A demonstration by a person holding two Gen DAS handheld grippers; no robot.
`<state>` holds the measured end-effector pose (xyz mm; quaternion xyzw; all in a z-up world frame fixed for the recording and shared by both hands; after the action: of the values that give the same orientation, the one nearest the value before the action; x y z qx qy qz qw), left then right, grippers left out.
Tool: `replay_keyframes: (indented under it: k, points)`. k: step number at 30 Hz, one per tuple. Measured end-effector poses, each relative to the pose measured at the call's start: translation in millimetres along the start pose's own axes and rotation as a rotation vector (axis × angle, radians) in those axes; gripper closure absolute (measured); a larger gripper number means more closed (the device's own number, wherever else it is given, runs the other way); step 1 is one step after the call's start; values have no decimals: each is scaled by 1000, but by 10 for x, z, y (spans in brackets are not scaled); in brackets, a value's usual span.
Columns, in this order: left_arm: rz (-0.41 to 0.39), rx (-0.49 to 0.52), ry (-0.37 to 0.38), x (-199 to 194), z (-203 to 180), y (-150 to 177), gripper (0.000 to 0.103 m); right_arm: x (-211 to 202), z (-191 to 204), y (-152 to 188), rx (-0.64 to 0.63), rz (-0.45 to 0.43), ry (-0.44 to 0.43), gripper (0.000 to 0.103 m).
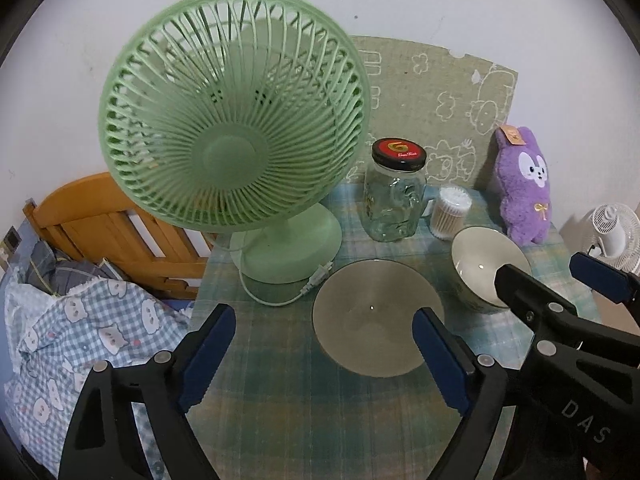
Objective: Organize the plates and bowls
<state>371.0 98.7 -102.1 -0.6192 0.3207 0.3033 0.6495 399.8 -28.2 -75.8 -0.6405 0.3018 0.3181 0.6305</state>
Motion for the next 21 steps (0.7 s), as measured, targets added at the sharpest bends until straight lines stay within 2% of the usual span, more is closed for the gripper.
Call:
replay_keyframes:
  k: [8, 14, 17, 19, 21]
  points:
    - [-15, -22, -24, 323, 46, 0, 13, 387, -5, 14, 18, 1, -14, 24]
    - [10, -19, -25, 582, 33, 50, 13, 650, 29, 42, 7, 2, -27, 24]
    - [21, -14, -24, 694, 24, 80, 18, 775, 41, 68, 8, 5, -27, 24]
    - [33, -17, -19, 771, 25, 104, 19, 855, 55, 89, 10, 7, -29, 26]
    - [40, -23, -27, 823, 31, 120, 19, 925, 73, 104, 12, 20, -41, 34]
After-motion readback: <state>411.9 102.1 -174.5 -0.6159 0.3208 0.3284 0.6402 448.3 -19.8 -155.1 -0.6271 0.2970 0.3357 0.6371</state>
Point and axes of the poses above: each gripper's, at about its wrist camera, not at the fingertips, and x roughly the way its jaws point, z to its left, y to its underside, the point moved 7 cm from there along x, roughly the way its jaws point, and after that the axes turned 5 degrees about z, right-handed, at the moved point
